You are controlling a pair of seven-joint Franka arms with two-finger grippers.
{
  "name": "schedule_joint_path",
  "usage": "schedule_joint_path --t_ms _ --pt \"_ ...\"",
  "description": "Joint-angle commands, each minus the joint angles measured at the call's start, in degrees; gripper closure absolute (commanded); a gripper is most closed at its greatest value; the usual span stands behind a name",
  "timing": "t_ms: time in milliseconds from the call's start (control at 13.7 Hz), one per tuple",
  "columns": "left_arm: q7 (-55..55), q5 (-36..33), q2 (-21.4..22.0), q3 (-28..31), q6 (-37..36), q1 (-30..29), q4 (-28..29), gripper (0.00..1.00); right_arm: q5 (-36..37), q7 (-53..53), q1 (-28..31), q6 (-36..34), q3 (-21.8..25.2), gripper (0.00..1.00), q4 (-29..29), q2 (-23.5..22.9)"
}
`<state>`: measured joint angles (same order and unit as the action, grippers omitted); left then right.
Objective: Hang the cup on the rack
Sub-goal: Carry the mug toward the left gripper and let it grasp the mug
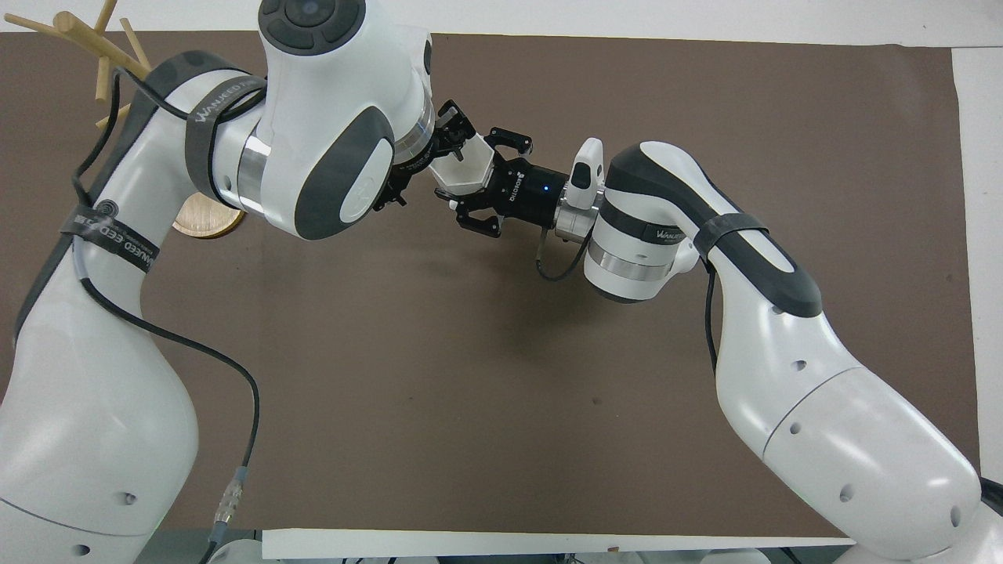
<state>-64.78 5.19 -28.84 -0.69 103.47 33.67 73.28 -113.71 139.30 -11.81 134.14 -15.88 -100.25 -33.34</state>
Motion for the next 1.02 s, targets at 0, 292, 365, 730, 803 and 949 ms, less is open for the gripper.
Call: schedule_joint_path --t_ms 0,292,365,730,803,949 --pt "-0.43 -0.53 0.45 0.60 0.94 0.96 2.12 1.00 -1.43 1.33 -0.05 1.04 -0.11 0.93 -0.12 0.74" --pt "-0.61 -0.36 0.54 0.60 0.50 1.31 1.60 1.00 -1.43 1.33 -0.05 1.04 -0.11 0.93 -0.12 0.74" --pt "-0.78 -0.36 0.54 0.60 0.50 1.31 1.60 1.00 -1.52 1.33 -0.05 1.04 -0.11 0.93 -0.12 0.74" --pt "-0.96 -0.70 0.54 0.78 0.50 1.31 1.60 1.00 -1.69 0.71 0.21 1.12 -0.12 0.00 -0.12 0.65" --pt "-1.04 -0.88 0.54 0.95 0.59 1.31 1.60 1.00 -1.60 0.62 0.91 1.04 -0.20 0.00 -0.12 0.65" --pt "-2.54 -2.10 0.54 1.22 0.76 1.05 1.34 1.00 -0.29 0.71 4.32 -0.54 0.06 0.00 -0.47 0.56"
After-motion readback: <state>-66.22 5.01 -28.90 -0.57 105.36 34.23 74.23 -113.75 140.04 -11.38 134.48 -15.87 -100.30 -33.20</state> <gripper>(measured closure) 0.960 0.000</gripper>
